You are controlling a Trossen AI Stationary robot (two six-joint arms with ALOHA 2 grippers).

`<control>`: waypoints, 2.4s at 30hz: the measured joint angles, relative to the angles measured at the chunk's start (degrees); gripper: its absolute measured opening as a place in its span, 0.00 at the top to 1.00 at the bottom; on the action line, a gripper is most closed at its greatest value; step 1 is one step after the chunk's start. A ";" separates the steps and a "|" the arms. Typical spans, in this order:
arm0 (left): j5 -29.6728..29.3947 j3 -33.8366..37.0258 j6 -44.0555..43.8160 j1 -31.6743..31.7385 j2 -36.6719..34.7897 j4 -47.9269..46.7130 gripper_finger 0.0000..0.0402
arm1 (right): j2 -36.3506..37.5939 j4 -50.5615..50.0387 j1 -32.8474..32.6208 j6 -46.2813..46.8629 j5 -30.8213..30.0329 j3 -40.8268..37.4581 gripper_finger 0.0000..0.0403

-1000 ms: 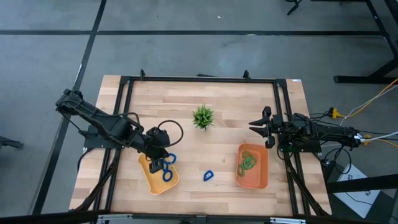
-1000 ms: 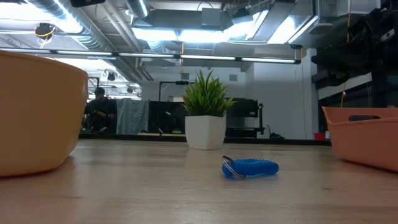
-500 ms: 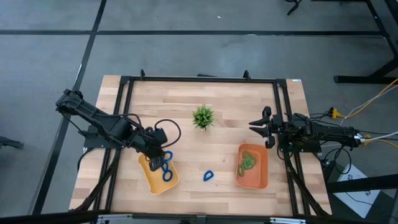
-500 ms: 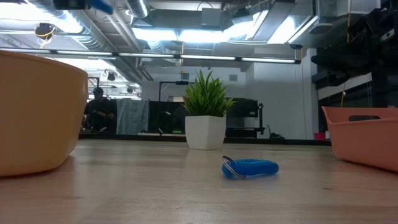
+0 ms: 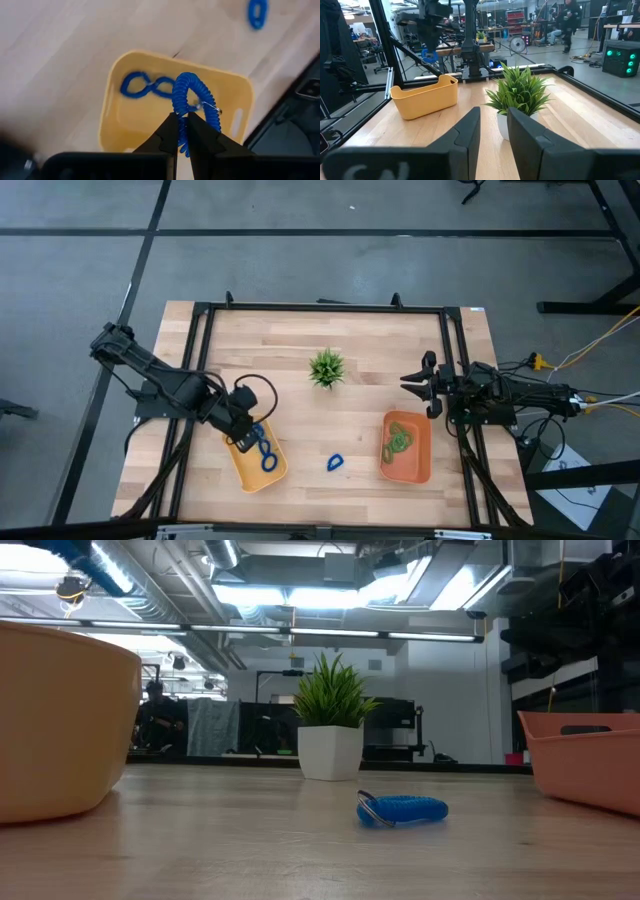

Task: Sort spring keychains
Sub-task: Put the blue spring keychain into the yellow bin

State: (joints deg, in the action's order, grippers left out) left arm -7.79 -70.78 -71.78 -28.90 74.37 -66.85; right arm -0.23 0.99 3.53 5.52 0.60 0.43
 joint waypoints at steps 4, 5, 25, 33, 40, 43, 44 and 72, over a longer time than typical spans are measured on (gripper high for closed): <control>0.00 0.02 -5.00 -0.90 0.00 -2.75 0.95 | 0.00 0.01 0.00 0.01 0.00 0.00 0.76; 0.01 0.02 -5.42 -1.12 0.00 -2.84 0.95 | -0.01 0.00 0.00 0.00 0.00 0.00 0.76; -1.66 0.02 -5.50 -1.54 2.16 -2.73 0.95 | 0.00 0.01 0.00 0.00 0.00 0.00 0.76; 0.05 0.04 -5.48 -1.54 6.42 -1.99 0.95 | 0.00 0.01 0.00 0.02 0.00 0.00 0.76; 2.77 0.04 -4.14 -1.10 9.52 -0.70 0.95 | -0.02 0.02 0.00 0.00 0.00 0.00 0.76; 3.78 0.05 -2.64 -0.62 10.54 -0.66 0.95 | 0.00 0.01 0.00 0.00 0.00 0.00 0.76; 4.26 0.04 -2.32 -0.40 10.77 -0.63 0.95 | 0.00 0.00 0.00 0.00 0.00 0.00 0.76; 10.05 11.45 2.55 3.88 11.45 10.96 0.95 | -0.01 0.02 0.00 0.00 0.00 0.00 0.76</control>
State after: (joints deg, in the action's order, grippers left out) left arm 2.26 -59.33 -69.23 -25.02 85.82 -55.88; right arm -0.24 1.02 3.53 5.52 0.60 0.43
